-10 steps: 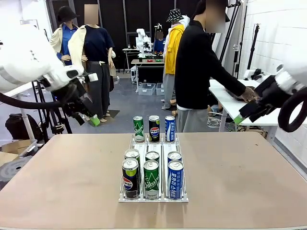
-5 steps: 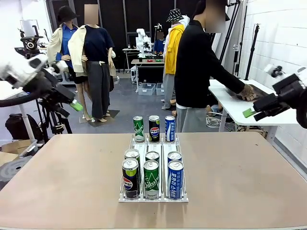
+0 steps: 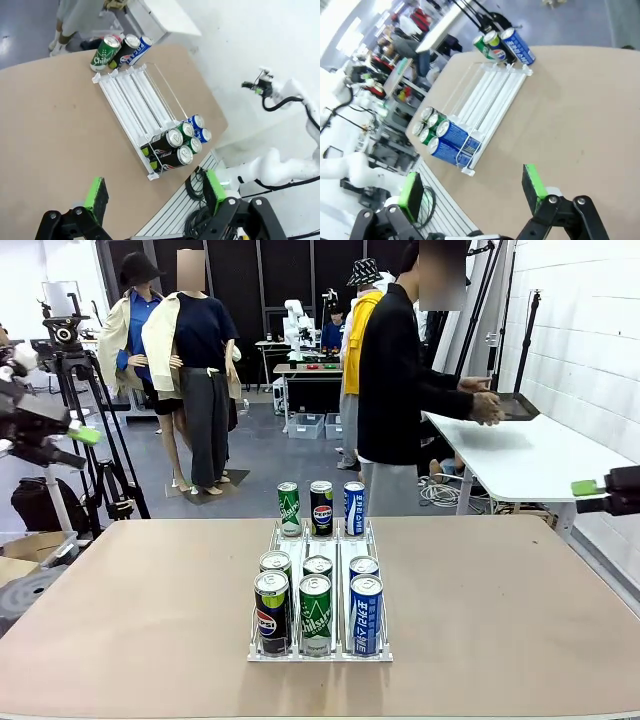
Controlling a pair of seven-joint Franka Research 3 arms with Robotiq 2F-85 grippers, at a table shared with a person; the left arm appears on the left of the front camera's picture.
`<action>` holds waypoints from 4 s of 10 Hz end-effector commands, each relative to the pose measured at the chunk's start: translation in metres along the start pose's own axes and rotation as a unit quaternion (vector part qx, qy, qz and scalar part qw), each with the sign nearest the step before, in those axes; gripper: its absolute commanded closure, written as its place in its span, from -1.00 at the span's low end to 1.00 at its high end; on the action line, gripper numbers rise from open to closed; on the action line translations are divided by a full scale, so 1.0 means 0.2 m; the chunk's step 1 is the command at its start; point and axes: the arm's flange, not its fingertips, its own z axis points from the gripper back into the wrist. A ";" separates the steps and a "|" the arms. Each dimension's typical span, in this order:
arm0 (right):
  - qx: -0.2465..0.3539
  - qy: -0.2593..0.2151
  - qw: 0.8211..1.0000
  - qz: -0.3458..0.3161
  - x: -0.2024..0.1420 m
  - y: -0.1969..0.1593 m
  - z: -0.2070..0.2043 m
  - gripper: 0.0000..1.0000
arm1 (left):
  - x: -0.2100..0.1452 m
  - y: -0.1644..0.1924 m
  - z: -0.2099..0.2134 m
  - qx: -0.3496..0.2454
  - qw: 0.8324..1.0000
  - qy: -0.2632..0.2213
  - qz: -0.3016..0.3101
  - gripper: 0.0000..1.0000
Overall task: Retrieve and hand over the desired beverage to the person.
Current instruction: Pick up a can of the same type that the person held from the Automatic Can Dispenser.
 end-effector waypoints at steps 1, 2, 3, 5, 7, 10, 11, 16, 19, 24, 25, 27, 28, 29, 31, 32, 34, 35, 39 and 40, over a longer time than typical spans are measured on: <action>0.028 -0.027 0.999 -0.017 -0.07 -0.11 0.04 -1.00 | -0.09 0.13 0.09 -0.033 0.999 -0.020 0.010 -1.00; 0.037 -0.051 0.998 -0.025 -0.13 -0.13 0.09 -1.00 | -0.16 0.21 0.13 -0.044 0.998 -0.038 0.019 -1.00; 0.044 -0.065 0.997 -0.028 -0.15 -0.14 0.11 -1.00 | -0.20 0.29 0.14 -0.059 0.997 -0.045 0.024 -1.00; 0.054 -0.076 0.995 -0.027 -0.16 -0.14 0.14 -1.00 | -0.26 0.40 0.10 -0.086 0.995 -0.047 0.019 -1.00; 0.067 -0.079 0.994 -0.017 -0.12 -0.12 0.14 -1.00 | -0.31 0.47 0.09 -0.107 0.992 -0.062 0.011 -1.00; 0.094 -0.055 0.994 0.018 0.00 -0.12 0.12 -1.00 | -0.33 0.52 0.11 -0.129 0.988 -0.083 0.001 -1.00; 0.104 -0.050 0.993 0.028 0.03 -0.12 0.10 -1.00 | -0.34 0.52 0.11 -0.135 0.987 -0.085 -0.002 -1.00; 0.163 -0.017 0.986 0.010 0.15 -0.16 0.01 -1.00 | -0.33 0.47 0.10 -0.146 0.985 -0.085 -0.029 -1.00; 0.191 0.050 0.980 0.007 0.22 -0.14 -0.04 -1.00 | -0.36 0.49 0.11 -0.158 0.983 -0.086 -0.030 -1.00; 0.188 0.049 0.981 -0.004 0.24 -0.13 -0.09 -1.00 | -0.34 0.47 0.12 -0.185 0.976 -0.111 0.032 -1.00; 0.188 0.049 0.981 -0.004 0.24 -0.13 -0.09 -1.00 | -0.36 0.49 0.10 -0.168 0.982 -0.083 0.003 -1.00; 0.188 0.049 0.981 -0.004 0.24 -0.13 -0.09 -1.00 | -0.36 0.49 0.10 -0.168 0.982 -0.083 0.003 -1.00; 0.188 0.049 0.981 -0.004 0.24 -0.13 -0.09 -1.00 | -0.36 0.49 0.10 -0.168 0.982 -0.083 0.003 -1.00; 0.188 0.049 0.981 -0.004 0.24 -0.13 -0.09 -1.00 | -0.36 0.49 0.10 -0.168 0.982 -0.083 0.003 -1.00; 0.188 0.049 0.981 -0.004 0.24 -0.13 -0.09 -1.00 | -0.36 0.49 0.10 -0.168 0.982 -0.083 0.003 -1.00; 0.188 0.049 0.981 -0.004 0.24 -0.13 -0.09 -1.00 | -0.36 0.49 0.10 -0.168 0.982 -0.083 0.003 -1.00; 0.188 0.049 0.981 -0.004 0.24 -0.13 -0.09 -1.00 | -0.36 0.49 0.10 -0.168 0.982 -0.083 0.003 -1.00; 0.188 0.049 0.981 -0.004 0.24 -0.13 -0.09 -1.00 | -0.36 0.49 0.10 -0.168 0.982 -0.083 0.003 -1.00; 0.188 0.049 0.981 -0.004 0.24 -0.13 -0.09 -1.00 | -0.36 0.49 0.10 -0.168 0.982 -0.083 0.003 -1.00; 0.188 0.049 0.981 -0.004 0.24 -0.13 -0.09 -1.00 | -0.36 0.49 0.10 -0.168 0.982 -0.083 0.003 -1.00</action>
